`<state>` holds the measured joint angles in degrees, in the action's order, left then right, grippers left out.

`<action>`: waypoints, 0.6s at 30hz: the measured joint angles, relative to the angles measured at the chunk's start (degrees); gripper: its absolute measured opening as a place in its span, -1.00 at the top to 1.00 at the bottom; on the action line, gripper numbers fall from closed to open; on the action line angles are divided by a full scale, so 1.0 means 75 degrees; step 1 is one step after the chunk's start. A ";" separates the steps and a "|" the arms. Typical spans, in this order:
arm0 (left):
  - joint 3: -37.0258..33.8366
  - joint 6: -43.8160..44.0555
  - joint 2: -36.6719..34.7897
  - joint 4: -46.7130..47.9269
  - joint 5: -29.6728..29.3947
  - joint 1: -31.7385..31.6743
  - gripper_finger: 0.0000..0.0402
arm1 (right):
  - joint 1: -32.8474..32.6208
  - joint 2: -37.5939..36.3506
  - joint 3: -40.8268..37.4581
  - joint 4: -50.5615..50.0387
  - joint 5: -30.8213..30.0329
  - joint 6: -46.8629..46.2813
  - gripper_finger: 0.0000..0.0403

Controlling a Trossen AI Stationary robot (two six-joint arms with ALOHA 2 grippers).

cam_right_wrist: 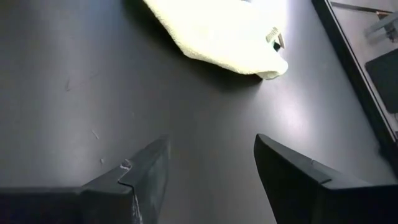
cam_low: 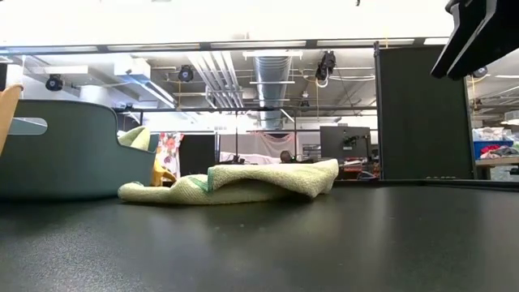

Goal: Sort towels by color in basket
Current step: Put the top right yellow kitchen towel into the yellow bin

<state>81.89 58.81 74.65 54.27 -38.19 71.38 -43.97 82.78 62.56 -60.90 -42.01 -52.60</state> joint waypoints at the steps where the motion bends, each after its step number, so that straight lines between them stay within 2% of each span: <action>1: -0.0024 0.0785 0.0074 0.0444 -0.0129 0.0250 0.99 | 0.0000 0.0000 -0.0021 0.0003 -0.0004 -0.0042 -0.11; 3: -0.0090 0.2521 0.0219 0.1593 -0.0270 0.0564 0.99 | 0.0000 0.0000 -0.0045 0.0017 -0.0015 -0.0052 -0.12; 5: -0.0213 0.4277 0.0326 0.2769 -0.0090 0.0697 0.99 | 0.0014 0.0000 -0.0052 0.0022 -0.0018 -0.0052 -0.13; 8: -0.0711 0.5973 0.0471 0.3866 0.0953 0.0696 0.99 | 0.0015 0.0000 -0.0052 0.0046 -0.0043 -0.0052 -0.13; 14: -0.1845 0.6440 0.0361 0.3210 0.1887 0.0374 0.99 | 0.0015 0.0000 -0.0052 0.0050 -0.0056 -0.0052 -0.10; 18: -0.2486 0.5918 0.0307 0.2497 0.2382 -0.0198 0.99 | 0.0015 0.0000 -0.0052 0.0096 -0.0075 -0.0052 -0.09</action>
<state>63.24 103.20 76.95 72.99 -20.32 69.89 -43.86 82.78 62.17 -60.19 -42.58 -52.99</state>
